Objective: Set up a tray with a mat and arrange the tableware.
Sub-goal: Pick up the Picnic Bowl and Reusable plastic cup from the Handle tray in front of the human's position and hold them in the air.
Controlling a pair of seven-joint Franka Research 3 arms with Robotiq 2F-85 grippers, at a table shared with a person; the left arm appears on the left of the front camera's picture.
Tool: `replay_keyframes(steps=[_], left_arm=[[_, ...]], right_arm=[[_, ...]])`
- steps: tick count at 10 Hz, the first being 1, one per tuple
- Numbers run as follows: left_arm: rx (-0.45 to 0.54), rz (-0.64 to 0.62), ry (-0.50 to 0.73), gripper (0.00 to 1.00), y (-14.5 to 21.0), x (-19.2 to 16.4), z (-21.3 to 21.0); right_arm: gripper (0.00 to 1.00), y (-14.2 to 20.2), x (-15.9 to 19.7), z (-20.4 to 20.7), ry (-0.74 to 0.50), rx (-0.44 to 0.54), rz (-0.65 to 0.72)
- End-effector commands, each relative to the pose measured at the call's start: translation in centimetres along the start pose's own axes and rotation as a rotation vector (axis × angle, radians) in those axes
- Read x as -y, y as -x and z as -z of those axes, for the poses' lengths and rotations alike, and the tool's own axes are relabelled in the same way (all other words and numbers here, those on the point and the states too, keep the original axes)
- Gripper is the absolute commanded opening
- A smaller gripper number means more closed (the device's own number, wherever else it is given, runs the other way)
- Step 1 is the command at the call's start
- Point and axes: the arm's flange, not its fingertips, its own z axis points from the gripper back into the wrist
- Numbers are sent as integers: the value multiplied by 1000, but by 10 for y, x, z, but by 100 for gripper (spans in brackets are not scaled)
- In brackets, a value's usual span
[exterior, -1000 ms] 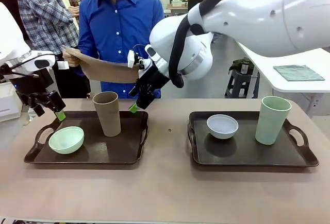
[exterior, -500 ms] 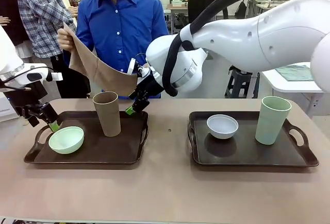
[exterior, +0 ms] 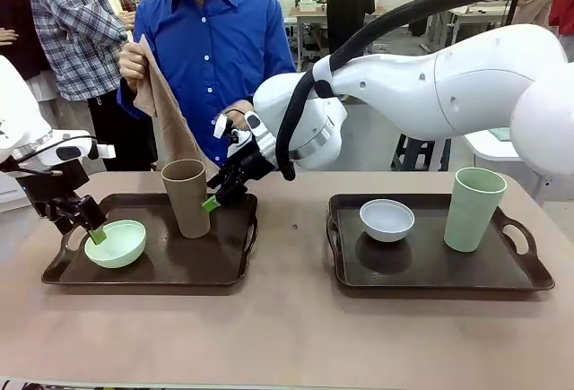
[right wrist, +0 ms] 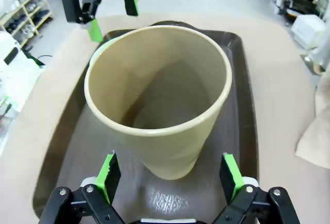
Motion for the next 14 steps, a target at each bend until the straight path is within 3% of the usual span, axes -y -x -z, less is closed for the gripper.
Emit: replay_keyframes(steps=[1,8,13,14], left_arm=[[14,1,9,100,-8,-5,2],[-27,-23,53,100,-29,-13,28],[-70,-163,-8,97,-42,-13,42],[-78,-182,-32,41,-44,-14,42]], right_arm=[[100,-4,8,9,-39,30,-6],[100,-11,28,56,-105,18,-27],[100,-8,28,59,-116,36,-43],[40,-6,29,55,-125,34,-67]])
